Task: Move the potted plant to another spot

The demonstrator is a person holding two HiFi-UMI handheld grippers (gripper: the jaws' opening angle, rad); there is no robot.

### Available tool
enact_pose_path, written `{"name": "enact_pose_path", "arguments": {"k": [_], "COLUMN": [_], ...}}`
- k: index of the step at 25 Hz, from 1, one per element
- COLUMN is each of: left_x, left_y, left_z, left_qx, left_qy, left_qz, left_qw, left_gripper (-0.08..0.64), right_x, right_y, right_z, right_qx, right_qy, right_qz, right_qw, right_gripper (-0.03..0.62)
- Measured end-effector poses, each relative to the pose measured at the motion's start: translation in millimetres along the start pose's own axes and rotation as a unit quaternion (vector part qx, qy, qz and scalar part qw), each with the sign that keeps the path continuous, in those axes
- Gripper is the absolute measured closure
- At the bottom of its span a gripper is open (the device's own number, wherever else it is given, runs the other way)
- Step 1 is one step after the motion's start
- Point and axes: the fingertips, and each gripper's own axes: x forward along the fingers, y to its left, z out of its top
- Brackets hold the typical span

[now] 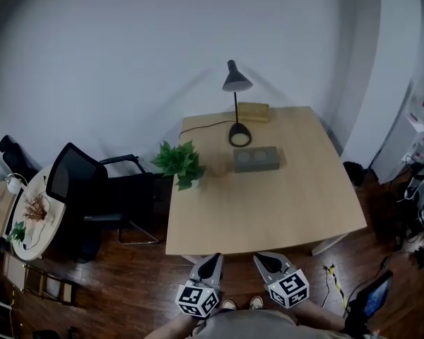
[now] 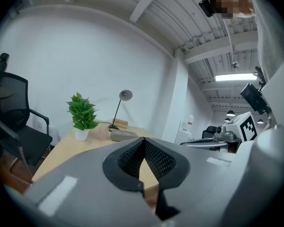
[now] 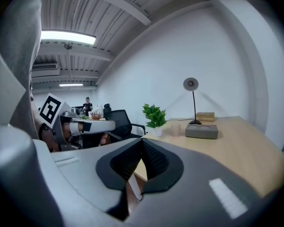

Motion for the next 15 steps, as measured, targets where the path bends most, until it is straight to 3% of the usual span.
{"name": "enact_pose_path", "arguments": {"k": [15], "left_x": [-16], "left_y": [-7], "left_z": [-2], "left_qx": [-0.004], "left_qy": [-0.003], "left_qz": [-0.036], "left_qw": [0.9994], "left_gripper": [0.566], "right_x": [-4], "right_y": [24], "right_z": [-2], "right_qx": [0.004], "right_qy": [-0.002], "right_qz": [-0.017], "right_qw": [1.000], "right_gripper": [0.586]}}
